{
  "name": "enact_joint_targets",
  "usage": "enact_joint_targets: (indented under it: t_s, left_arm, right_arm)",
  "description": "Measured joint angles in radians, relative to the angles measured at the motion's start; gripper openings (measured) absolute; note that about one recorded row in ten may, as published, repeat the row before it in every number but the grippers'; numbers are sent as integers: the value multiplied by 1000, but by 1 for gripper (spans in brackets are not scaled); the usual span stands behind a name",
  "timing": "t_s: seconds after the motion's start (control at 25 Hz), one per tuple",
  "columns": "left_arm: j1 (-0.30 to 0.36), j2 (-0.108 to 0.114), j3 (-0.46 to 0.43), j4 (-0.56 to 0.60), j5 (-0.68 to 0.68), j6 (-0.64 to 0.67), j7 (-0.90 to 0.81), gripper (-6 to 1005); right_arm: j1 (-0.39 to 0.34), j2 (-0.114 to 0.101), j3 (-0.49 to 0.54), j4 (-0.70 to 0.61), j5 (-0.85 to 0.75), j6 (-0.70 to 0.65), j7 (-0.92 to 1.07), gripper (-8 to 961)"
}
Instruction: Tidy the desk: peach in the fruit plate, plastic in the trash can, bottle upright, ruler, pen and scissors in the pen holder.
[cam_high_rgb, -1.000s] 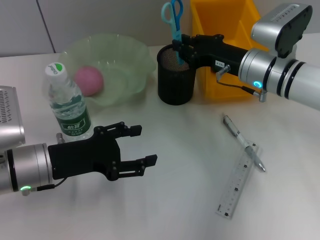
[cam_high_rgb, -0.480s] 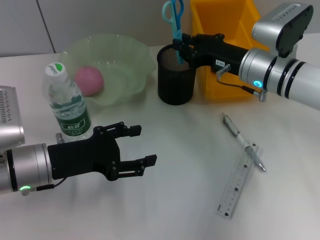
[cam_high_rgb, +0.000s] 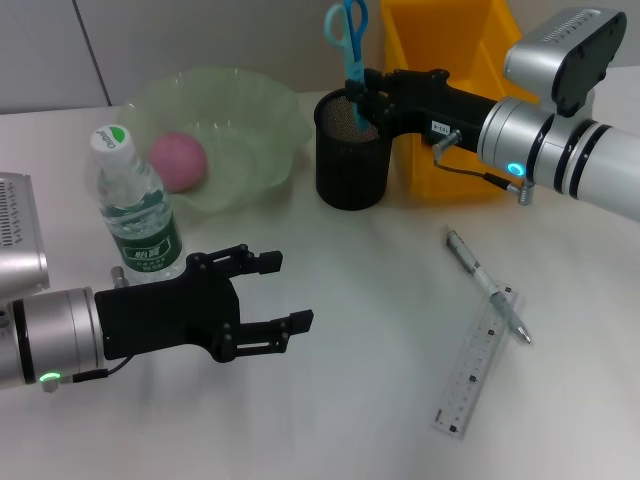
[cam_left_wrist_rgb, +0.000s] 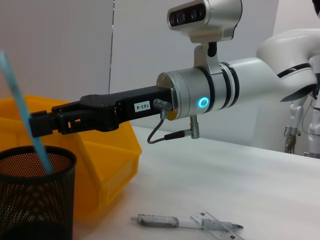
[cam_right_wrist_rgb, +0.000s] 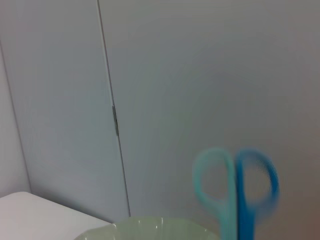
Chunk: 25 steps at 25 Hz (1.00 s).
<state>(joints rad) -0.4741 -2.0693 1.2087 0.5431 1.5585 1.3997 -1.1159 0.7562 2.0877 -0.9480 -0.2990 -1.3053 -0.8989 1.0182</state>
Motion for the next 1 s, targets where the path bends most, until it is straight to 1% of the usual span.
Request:
enact_joint_targets:
  t_s: [0.44, 0.64, 1.0]
  left_arm:
    - [0, 1, -1, 0, 0, 3, 1, 814]
    - [0, 3, -2, 0, 1, 5, 2, 814]
    - [2, 3, -1, 3, 2, 6, 2, 815]
  right_arm:
    - [-5, -1, 0, 0, 0, 0, 18, 443]
    - [-17, -5, 6, -14, 0, -34, 48, 545]
    - [-26, -5, 1, -35, 0, -34, 79, 766]
